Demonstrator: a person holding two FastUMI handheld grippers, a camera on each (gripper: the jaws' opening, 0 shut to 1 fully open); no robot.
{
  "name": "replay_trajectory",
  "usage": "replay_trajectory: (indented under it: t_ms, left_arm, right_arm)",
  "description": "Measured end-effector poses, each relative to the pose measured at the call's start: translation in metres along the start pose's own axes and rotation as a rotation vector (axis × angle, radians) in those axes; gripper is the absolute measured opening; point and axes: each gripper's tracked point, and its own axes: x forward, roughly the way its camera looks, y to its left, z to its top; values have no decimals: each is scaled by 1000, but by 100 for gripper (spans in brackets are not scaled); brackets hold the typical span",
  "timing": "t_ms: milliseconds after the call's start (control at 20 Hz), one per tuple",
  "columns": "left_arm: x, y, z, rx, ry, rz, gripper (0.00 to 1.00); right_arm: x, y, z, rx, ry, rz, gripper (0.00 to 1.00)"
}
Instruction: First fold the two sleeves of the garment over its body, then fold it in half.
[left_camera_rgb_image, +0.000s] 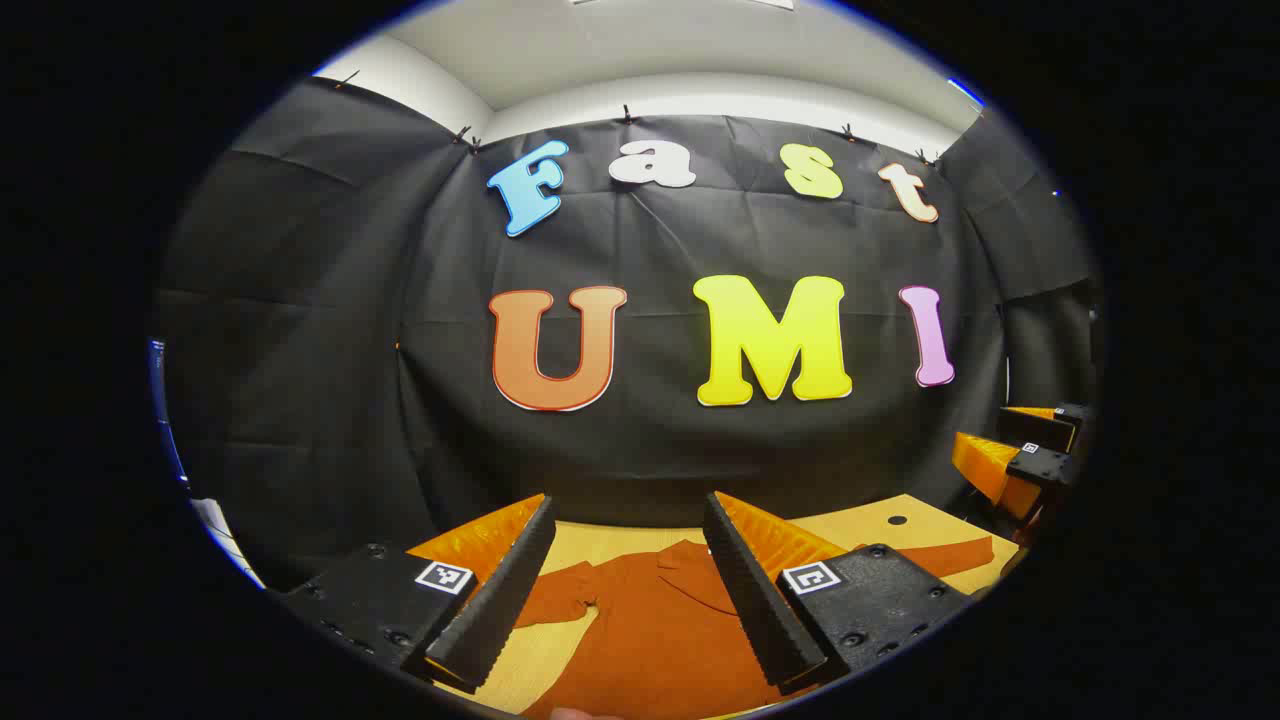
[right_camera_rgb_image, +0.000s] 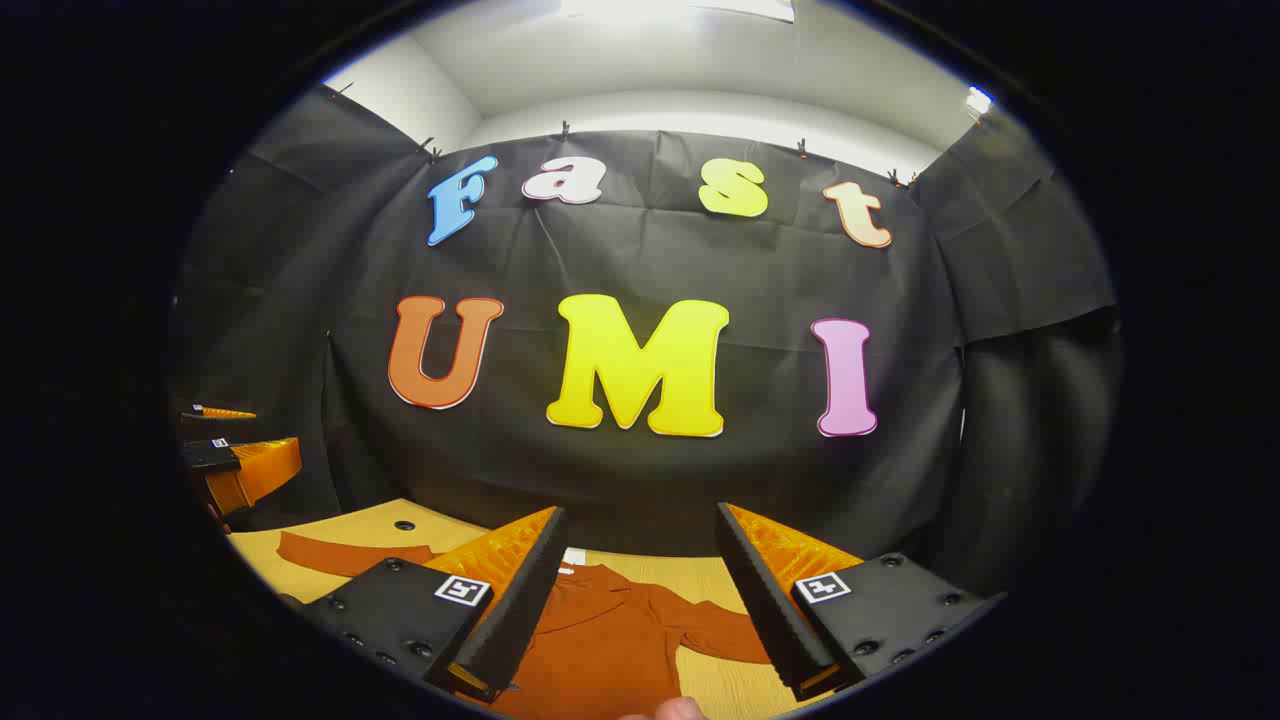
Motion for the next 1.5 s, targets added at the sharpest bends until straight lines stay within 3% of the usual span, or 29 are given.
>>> replay_trajectory:
  t_ms: [150,200,250,800,1050,1350,1500]
  left_arm:
    - [2,-3,2,-4,-4,0,96]
    - [2,-3,3,0,-6,0,87]
    - [2,-4,2,4,-4,-1,96]
    - [12,-12,0,32,8,9,96]
    - [18,-48,-13,39,36,-65,96]
    - [10,-104,-52,85,163,-205,97]
    - [4,-132,-69,91,219,-248,97]
  right_arm:
    - [1,-2,-2,0,5,-4,94]
    - [1,-4,-1,2,5,-7,94]
    - [2,-6,-2,7,7,-9,95]
    - [18,-27,-16,36,55,-29,94]
    - [17,-56,-31,54,98,-65,93]
    - [8,-158,-82,22,217,-183,93]
    - [0,-254,-141,24,345,-302,95]
